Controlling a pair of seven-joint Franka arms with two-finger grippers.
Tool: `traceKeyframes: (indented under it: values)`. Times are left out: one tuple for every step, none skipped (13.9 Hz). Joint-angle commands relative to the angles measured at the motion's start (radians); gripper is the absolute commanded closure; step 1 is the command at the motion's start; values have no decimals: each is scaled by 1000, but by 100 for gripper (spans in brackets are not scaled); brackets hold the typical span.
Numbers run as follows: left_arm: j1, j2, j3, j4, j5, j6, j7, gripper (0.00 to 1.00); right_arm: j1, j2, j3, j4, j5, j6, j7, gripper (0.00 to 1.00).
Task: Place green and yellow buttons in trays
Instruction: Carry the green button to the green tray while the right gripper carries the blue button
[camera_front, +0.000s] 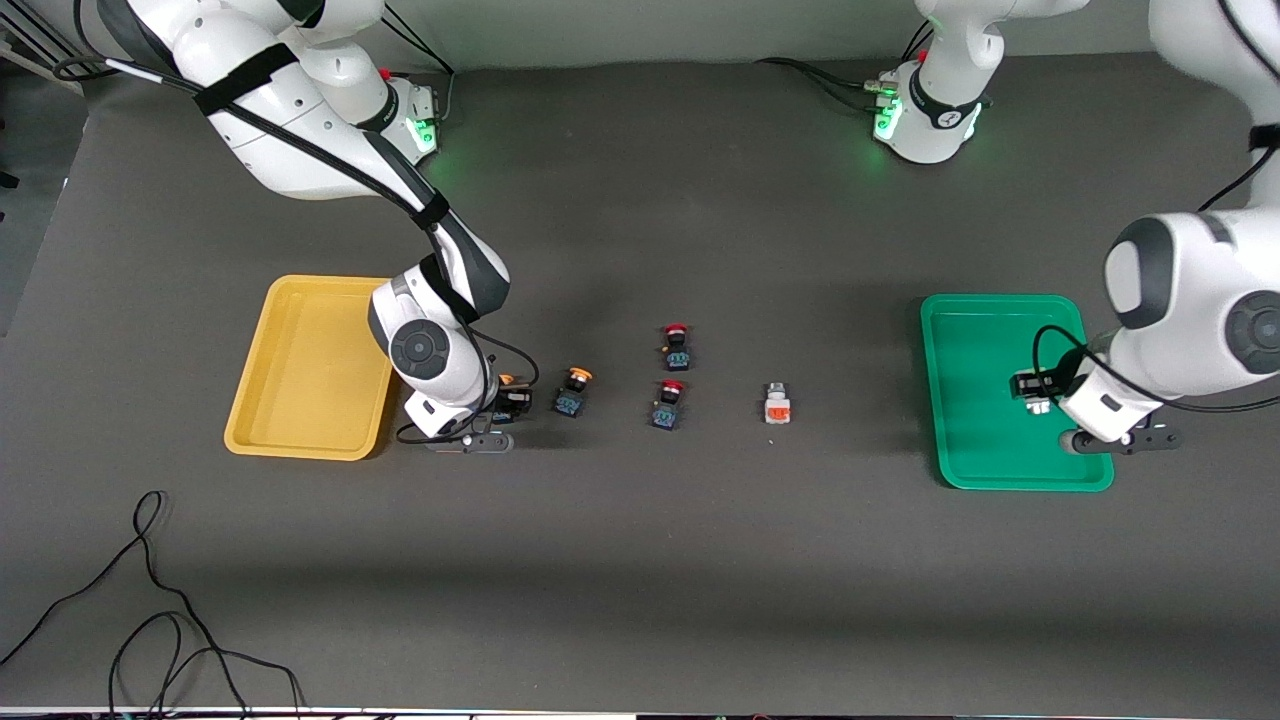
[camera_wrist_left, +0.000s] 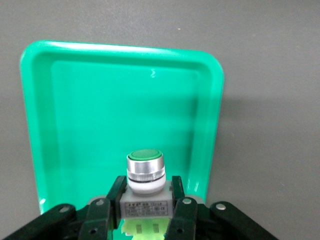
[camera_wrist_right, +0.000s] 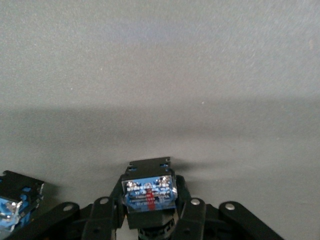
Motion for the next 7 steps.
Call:
traceKeyframes:
  values:
    - [-6,45,-15,-135,42,213,5,88,-22,-63,1,-16,-33,-30,13,100]
    - [-6,67,-12,-166,48,273,5,88,-28,-92,1,-16,-33,-73,10,100]
    - [-6,87,-12,-188,48,323,5,88,-33,-126,1,-16,-31,-117,0,100]
    - [-6,97,-12,-197,48,349,5,87,-53,-163,1,-16,-31,-168,-5,100]
    - [-6,100,-12,-200,48,352,5,83,-70,-197,1,-17,-31,-211,-25,100]
    - [-6,100,-15,-199,48,349,8,66,-90,-226,1,-20,-27,-245,-48,100]
    - [-8,100,-12,-196,50,343,21,21,-105,-247,-4,-20,-14,-273,-78,100]
